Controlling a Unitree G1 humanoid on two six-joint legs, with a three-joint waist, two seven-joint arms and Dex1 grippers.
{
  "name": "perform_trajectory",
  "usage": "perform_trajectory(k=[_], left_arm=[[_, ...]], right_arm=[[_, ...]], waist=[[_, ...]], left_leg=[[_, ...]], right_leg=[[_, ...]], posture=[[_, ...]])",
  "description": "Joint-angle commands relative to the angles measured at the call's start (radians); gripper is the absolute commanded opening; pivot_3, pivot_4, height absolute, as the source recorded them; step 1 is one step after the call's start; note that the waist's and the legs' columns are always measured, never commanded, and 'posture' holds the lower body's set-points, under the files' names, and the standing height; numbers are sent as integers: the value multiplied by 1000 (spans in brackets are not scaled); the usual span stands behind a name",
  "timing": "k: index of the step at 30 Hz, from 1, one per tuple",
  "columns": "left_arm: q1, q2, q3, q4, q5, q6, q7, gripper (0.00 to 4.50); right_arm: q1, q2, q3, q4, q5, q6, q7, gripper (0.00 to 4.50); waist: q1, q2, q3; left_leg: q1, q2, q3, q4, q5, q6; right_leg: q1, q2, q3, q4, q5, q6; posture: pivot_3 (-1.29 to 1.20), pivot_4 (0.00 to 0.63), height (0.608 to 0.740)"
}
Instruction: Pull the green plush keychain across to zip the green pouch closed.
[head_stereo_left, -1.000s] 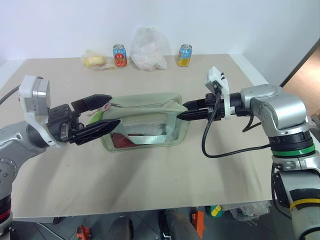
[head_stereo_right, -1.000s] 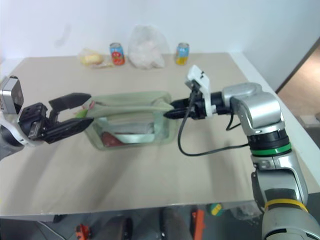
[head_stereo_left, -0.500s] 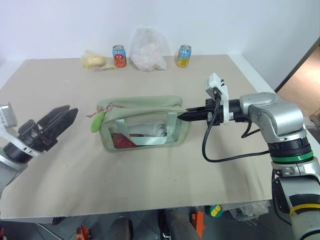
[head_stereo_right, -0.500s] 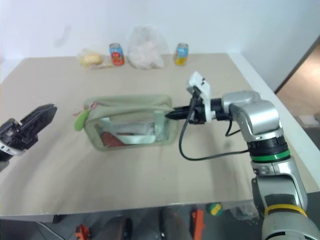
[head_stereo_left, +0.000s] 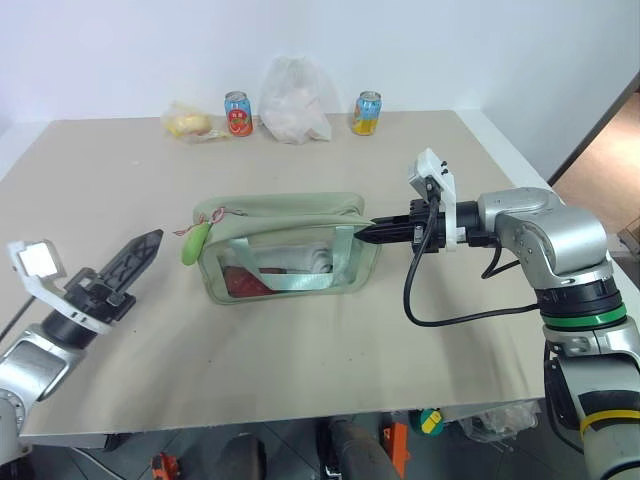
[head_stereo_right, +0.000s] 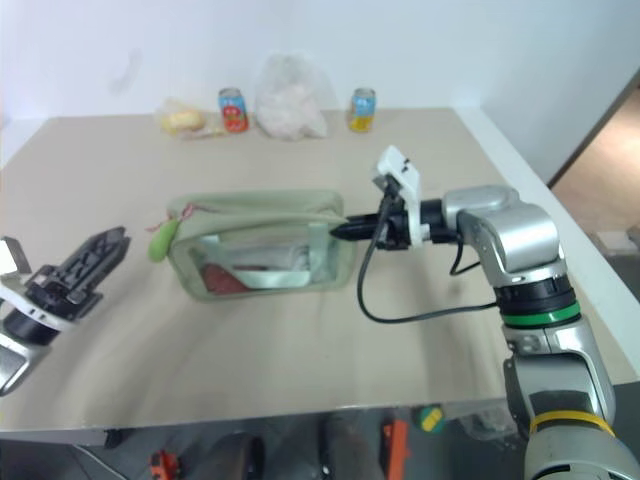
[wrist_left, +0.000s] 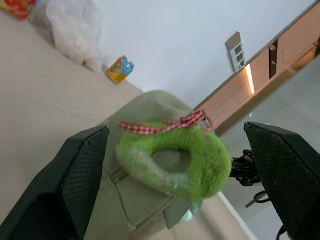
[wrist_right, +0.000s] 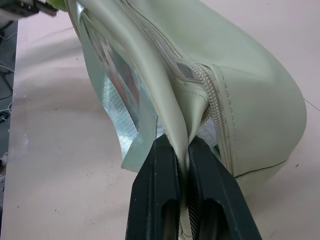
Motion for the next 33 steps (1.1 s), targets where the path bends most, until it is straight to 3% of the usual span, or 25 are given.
perform_trajectory(k=[1,10,24,27,33], left_arm=[[-5,-13,-28,-22,-51,10,38,4500],[-48,-18,-75,22,-87,25,70,4500],[-93,-27,-72,22,-107,9,64,53],[-114,-31,-78,13,-104,-2,66,53],[-309,-35,-129,-13,-112,-35,105,53]], right_arm=[[13,-12,-19,-24,11,7,-3,23],[21,-18,-25,-34,18,16,-15,23],[22,-18,-35,-35,25,21,-32,0],[20,-17,-35,-34,25,21,-33,0],[11,-12,-29,-30,22,20,-33,0]], waist=[[0,0,0],[1,0,0],[1,0,0],[2,0,0],[3,-1,0]], left_leg=[[0,0,0,0,0,0],[0,0,-1,0,0,0],[0,-1,-1,0,0,0],[0,-1,-1,0,0,0],[-1,-1,-1,0,1,-1]], right_leg=[[0,0,0,0,0,0],[0,0,0,0,0,0],[0,0,0,0,0,0],[0,0,0,0,0,0],[1,0,-1,0,1,1]], posture=[[0,150,740],[0,150,740],[0,150,740],[0,150,740],[0,150,740]])
